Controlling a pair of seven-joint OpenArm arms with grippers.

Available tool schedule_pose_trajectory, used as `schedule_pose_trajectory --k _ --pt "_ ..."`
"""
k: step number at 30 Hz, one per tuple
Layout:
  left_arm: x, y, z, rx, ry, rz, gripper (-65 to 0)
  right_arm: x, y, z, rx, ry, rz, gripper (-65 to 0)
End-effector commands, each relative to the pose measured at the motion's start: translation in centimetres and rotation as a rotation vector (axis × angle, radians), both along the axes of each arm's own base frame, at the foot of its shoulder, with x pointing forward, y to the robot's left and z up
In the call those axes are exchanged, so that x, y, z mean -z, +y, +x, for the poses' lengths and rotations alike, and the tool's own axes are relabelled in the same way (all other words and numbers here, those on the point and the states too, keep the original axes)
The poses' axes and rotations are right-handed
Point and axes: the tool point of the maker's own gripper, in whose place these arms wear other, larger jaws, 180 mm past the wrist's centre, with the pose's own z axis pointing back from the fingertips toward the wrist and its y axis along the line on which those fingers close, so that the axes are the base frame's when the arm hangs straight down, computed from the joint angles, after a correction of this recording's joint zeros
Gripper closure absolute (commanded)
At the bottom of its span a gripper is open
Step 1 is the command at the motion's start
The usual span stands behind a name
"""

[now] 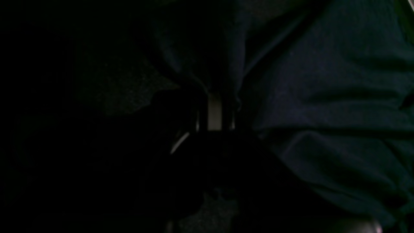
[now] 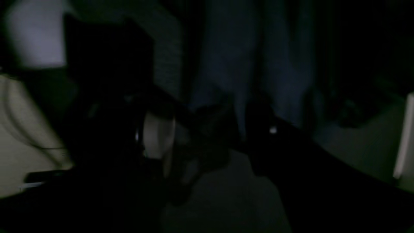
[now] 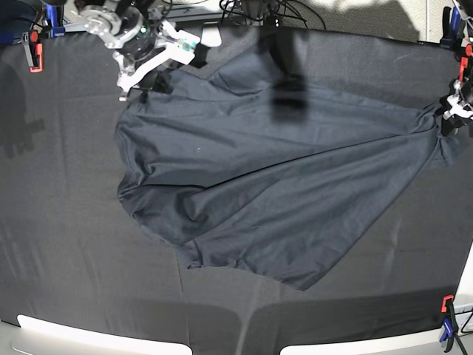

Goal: Layout the t-shirt on the table in an organized manner, then fold the t-shirt properly
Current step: 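Drag the held shirt edge with the right gripper to spread the shirt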

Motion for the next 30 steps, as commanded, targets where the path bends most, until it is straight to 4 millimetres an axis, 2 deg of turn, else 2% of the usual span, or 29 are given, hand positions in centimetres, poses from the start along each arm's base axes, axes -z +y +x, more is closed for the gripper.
schedule_pose_trajectory --k 1,7,14,16,18,20,21,25,30 --pt "-1.3 0.9 0.7 0.004 -0.034 0.028 0.0 -0.5 -0.2 0.7 -0.003 -0.031 0.0 -34.0" --pt "-1.4 1.0 0.8 0.0 -0.04 0.029 0.0 0.4 -0.3 1.4 -0.024 -0.032 -0.027 -33.8" --pt "-1.4 1.0 0.8 0.0 -0.04 0.029 0.0 0.7 1.1 3.5 0.003 -0.063 -0.002 -33.8" --pt "-1.4 1.0 0.8 0.0 -0.04 0.029 0.0 0.5 1.3 3.8 0.005 -0.072 0.004 -28.3" --pt "-1.4 1.0 0.8 0.0 -0.04 0.029 0.0 0.4 1.2 4.0 0.002 -0.082 -0.005 -17.0" --pt "-1.4 1.0 0.8 0.0 -0.04 0.029 0.0 0.3 1.0 4.3 -0.006 -0.104 -0.03 -2.6" --pt "-1.4 1.0 0.8 0.0 -0.04 0.029 0.0 0.2 0.6 4.4 -0.004 -0.113 -0.054 0.0" --pt "-1.4 1.0 0.8 0.001 -0.038 0.029 0.0 -0.5 -1.5 4.9 0.034 -0.158 -0.159 0.0" --pt "-1.1 0.8 0.5 0.011 -0.018 0.027 0.0 -2.3 -4.7 3.6 -0.028 -0.156 -0.252 0.0"
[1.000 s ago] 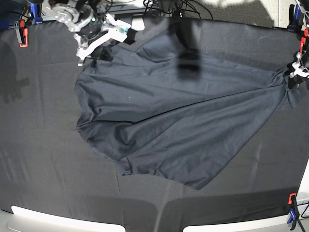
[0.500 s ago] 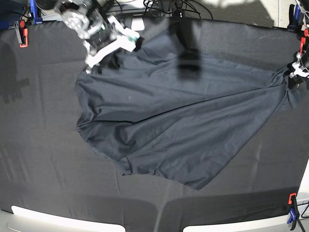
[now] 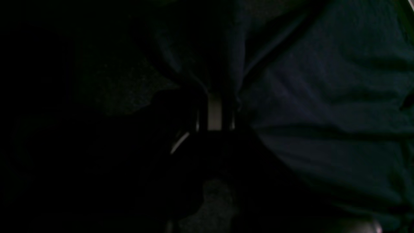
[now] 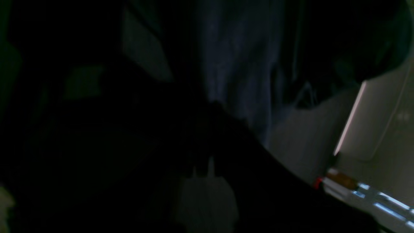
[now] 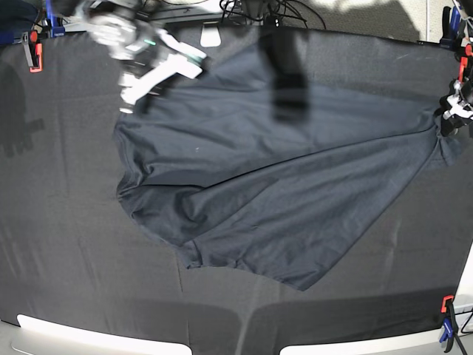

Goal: Layout the t-shirt on the table in an organized manner, then fold the t-shirt properly
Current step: 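Drag the held shirt edge with the right gripper to spread the shirt, then release the shirt and move the right gripper to the shirt's hem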

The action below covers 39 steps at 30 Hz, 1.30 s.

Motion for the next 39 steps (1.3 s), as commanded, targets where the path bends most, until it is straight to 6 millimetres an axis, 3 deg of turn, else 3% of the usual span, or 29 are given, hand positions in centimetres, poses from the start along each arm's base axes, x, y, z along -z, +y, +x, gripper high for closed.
schedule_pose_trajectory --k 1,6,12,16,23,28,30,33,39 --pt "-1.1 0.9 0.5 0.01 -0.019 0.028 0.0 -1.1 -0.9 0.3 -0.008 -0.027 -0.026 0.0" --pt "-0.4 0.5 -0.4 0.032 0.029 0.021 0.0 -2.0 -3.1 -2.1 -0.055 0.023 -0.103 0.0" --pt "-0.2 0.1 -2.9 0.064 0.06 0.044 0.0 -2.7 -5.4 -2.5 -0.087 0.016 -0.203 0.0" --pt "-1.2 -0.8 -5.0 0.106 0.072 0.095 0.0 -3.1 -6.4 -2.0 -0.084 0.009 -0.229 0.0" --pt "-4.1 -1.2 -6.2 0.032 -0.006 0.128 -0.4 -4.1 -8.9 -1.6 -0.111 0.01 -0.321 0.0" --pt "-4.7 -1.5 -6.1 0.046 -0.005 0.14 -21.5 -3.8 -9.5 -2.1 -0.067 0.046 -0.324 0.0" --pt "-4.8 -1.7 -6.1 0.06 0.002 0.146 -26.5 -3.7 -10.4 -2.5 -0.021 0.07 -0.346 -10.7" --pt "-5.1 -2.2 -6.2 0.095 0.022 0.164 -26.7 -4.0 -11.8 -2.7 0.034 0.08 -0.401 -23.1" --pt "-7.1 -1.3 -5.2 0.117 0.031 0.342 -26.7 -5.0 -12.1 -1.1 0.078 0.01 -0.375 -23.8"
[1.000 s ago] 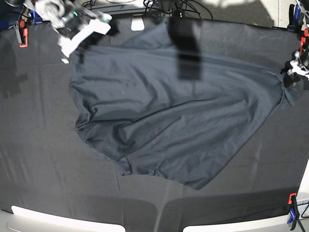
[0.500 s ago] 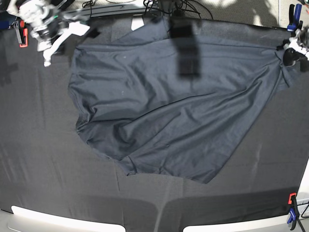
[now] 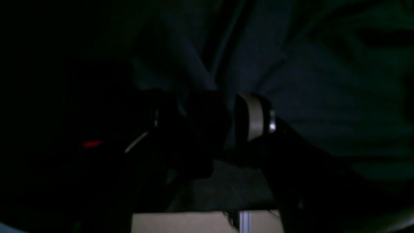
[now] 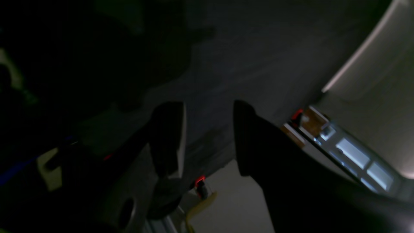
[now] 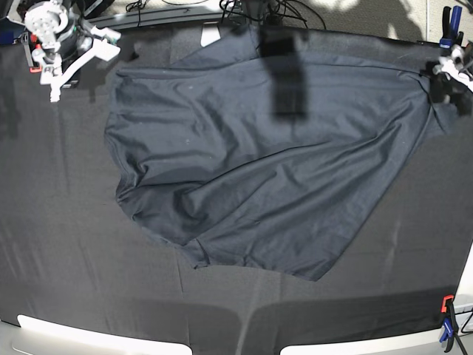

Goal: Layout the t-shirt on the table in an organized manner, then fold the t-shirt properly
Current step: 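Release the shirt and move the right gripper to the shirt's hem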

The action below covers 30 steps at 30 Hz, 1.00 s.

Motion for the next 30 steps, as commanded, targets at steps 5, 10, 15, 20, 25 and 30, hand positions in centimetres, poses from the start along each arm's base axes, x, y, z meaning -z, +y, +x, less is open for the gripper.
schedule_pose_trajectory --k 5,10,15,20,25,30 --pt "-4.4 1.7 3.0 -0.027 -0.166 0.07 -26.7 -2.4 1.0 4.7 0.112 -0.175 0.201 -23.8" --pt "-6.4 1.7 5.7 -0.027 -0.249 0.071 -26.7 -3.8 2.9 8.1 0.327 -0.288 0.546 -23.8" --pt "-8.8 0.5 9.3 0.005 -0.344 0.056 -26.7 -4.9 5.6 10.9 0.489 -0.327 0.855 -23.8" --pt "-8.0 -4.8 12.9 0.17 -0.315 0.084 -26.7 -5.2 9.9 14.9 0.538 -0.33 1.097 -23.8" --pt "-8.5 -8.2 15.7 0.211 -0.322 0.073 -26.7 -6.6 13.9 19.3 0.55 -0.367 1.281 -23.8" --pt "-8.3 -8.5 15.9 0.225 -0.317 0.092 -26.7 -8.6 16.3 22.8 0.542 -0.416 1.402 -23.8"
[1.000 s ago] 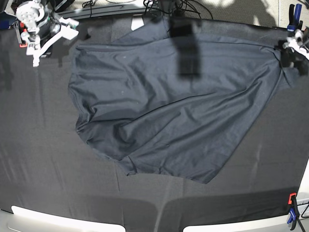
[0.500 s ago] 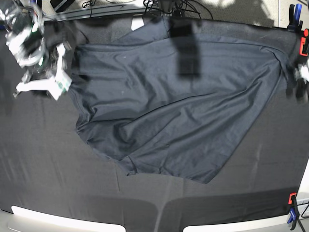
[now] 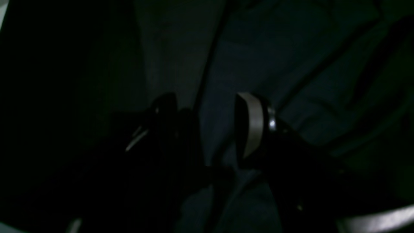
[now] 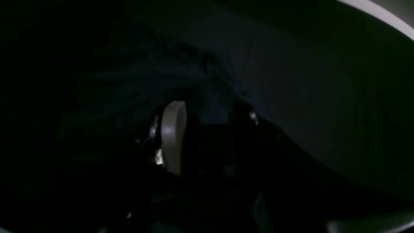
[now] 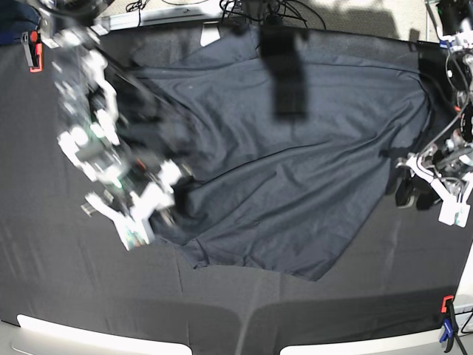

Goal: Layout the t-shirt on the table in an organized manner, then fold the t-shirt properly
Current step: 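Release the shirt and move the right gripper to the shirt's hem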

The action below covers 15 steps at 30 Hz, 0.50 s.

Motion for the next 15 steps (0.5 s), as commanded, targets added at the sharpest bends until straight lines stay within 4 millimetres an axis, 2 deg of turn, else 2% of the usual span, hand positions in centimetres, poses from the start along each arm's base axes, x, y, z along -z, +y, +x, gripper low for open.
schedule_pose_trajectory --k 1,5,10,15 --pt "-1.6 0.5 0.7 -0.002 -0.054 0.016 -26.7 -2.2 -0.2 1.6 0.012 -0.072 0.006 -23.8" --pt "-1.5 0.6 0.7 -0.004 -0.049 0.029 -26.7 -1.7 -0.7 4.7 0.049 -0.032 0.017 -23.8" --pt "-1.5 0.6 0.7 -0.004 -0.051 0.029 -26.7 0.5 -4.1 9.1 0.142 0.1 -0.035 -23.8" --pt "-1.5 0.6 0.7 -0.004 -0.051 0.029 -26.7 1.6 -6.1 11.5 0.157 0.248 -0.069 -23.8"
